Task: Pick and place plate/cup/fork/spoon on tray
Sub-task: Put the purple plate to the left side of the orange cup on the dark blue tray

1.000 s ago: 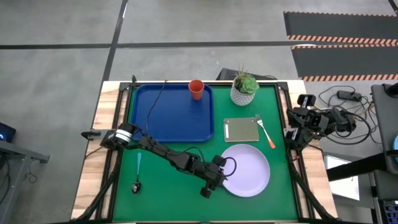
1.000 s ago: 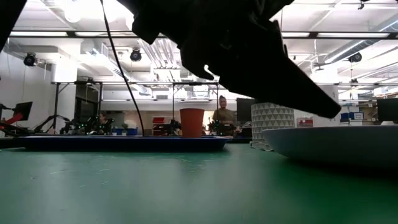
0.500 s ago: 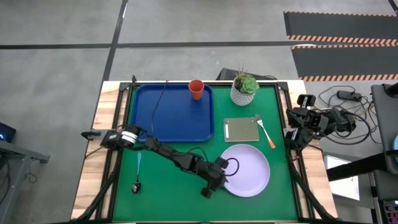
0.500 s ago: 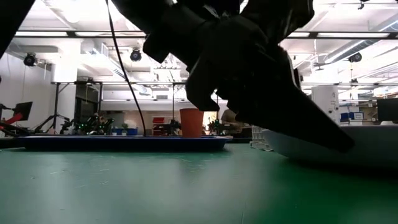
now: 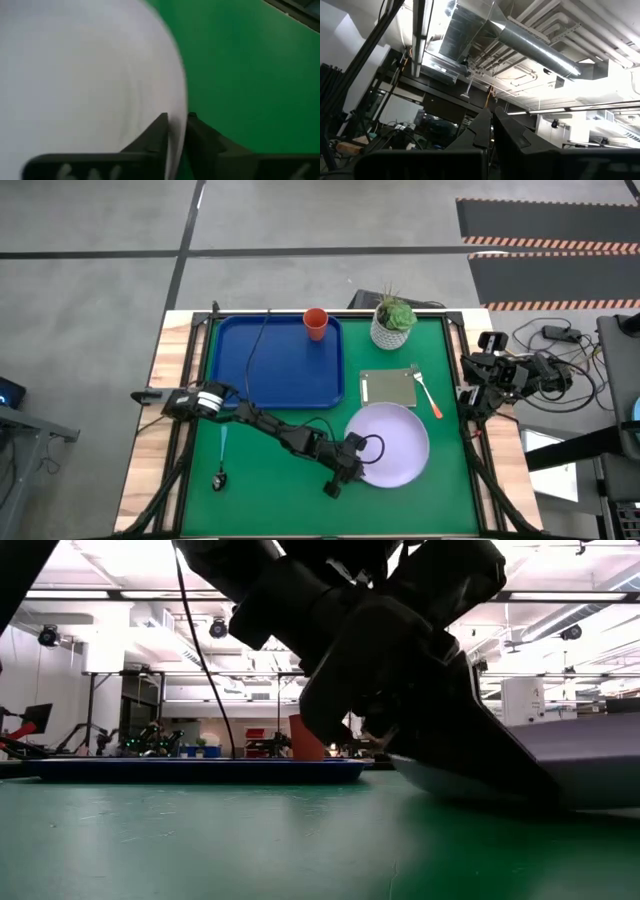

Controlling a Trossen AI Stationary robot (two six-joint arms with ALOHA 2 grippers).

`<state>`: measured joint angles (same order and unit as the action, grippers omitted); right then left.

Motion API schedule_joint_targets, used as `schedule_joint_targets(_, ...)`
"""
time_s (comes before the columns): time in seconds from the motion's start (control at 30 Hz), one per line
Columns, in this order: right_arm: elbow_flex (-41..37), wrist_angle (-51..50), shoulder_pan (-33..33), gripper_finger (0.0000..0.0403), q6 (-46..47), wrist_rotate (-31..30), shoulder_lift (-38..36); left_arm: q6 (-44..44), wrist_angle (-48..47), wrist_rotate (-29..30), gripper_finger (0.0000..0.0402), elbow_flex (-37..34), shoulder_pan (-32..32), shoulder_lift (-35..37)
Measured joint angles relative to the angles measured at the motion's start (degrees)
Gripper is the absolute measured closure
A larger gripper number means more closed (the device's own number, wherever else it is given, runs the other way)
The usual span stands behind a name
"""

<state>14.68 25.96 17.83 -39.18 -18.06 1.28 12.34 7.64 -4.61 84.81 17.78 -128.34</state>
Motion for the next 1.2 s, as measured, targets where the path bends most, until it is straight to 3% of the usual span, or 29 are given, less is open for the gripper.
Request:
schedule_joint_targets(0.1, 0.00, 0.01, 0.02, 0.0394, -0.02, -0.02, 0.00, 0.06, 0.85, 0.40, 0.0394, 0.19, 0.07, 0.06)
schedule_joint_targets(0.57, 0.00, -0.04, 0.02, 0.0394, -0.50, 0.00, 0.00, 0.83, 0.87, 0.90, 0.0400, 0.47, 0.28, 0.16)
schedule_joint_targets(0.73, 0.00, -0.07, 0.00, 0.0394, -0.50, 0.00, 0.00, 5.10, 1.00, 1.55, 0.0401, 0.86, 0.72, 0.59)
schedule_joint_targets(0.93, 0.00, -0.13, 0.02, 0.0394, -0.50, 0.00, 0.00, 10.92, -0.36, 8.39, 0.0401, 0.97, 2.33, 3.47)
schedule_joint_targets(1.2, 0.00, -0.10, 0.02, 0.0394, -0.85, -0.04, 0.09, 18.29, -1.59, 23.00, 0.0401, 0.15, 5.14, 7.54)
